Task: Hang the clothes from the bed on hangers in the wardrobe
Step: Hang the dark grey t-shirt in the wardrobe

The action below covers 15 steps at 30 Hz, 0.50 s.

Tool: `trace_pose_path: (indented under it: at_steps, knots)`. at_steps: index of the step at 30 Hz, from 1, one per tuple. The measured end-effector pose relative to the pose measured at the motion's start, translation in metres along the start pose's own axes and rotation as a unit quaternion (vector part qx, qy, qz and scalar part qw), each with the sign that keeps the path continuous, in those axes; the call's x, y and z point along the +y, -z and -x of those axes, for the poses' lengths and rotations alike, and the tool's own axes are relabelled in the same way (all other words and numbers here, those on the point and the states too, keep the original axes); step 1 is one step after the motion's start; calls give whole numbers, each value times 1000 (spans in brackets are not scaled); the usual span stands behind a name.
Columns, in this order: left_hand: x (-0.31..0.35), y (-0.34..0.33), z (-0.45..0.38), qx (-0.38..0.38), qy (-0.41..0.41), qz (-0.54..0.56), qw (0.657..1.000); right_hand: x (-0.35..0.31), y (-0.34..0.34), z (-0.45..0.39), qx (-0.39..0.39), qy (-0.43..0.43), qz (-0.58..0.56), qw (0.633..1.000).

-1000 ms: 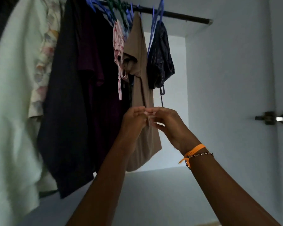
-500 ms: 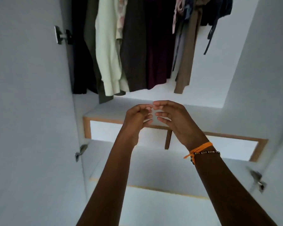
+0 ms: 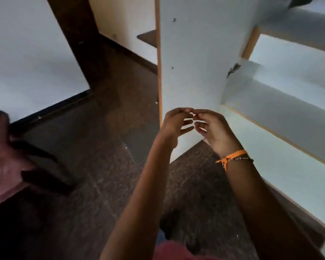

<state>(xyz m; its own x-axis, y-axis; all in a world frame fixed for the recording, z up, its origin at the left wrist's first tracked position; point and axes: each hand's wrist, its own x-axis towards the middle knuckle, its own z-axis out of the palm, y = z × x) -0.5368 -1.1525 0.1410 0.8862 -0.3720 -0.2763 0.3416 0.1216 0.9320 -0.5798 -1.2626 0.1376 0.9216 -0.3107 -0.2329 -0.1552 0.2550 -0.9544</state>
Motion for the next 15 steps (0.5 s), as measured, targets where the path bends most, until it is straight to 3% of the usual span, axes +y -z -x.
trace_pose_path:
  at_steps: [6,10,15]
  knots:
    - [-19,200,66,185,13,54,981,95,-191,22,-114,-124,-5,986]
    - [-13,344,125,265,4,82,961,149,-336,41,-207,-166,21,964]
    - [1,502,222,415,-15,101,904,205,-513,86,-303,-209,36,929]
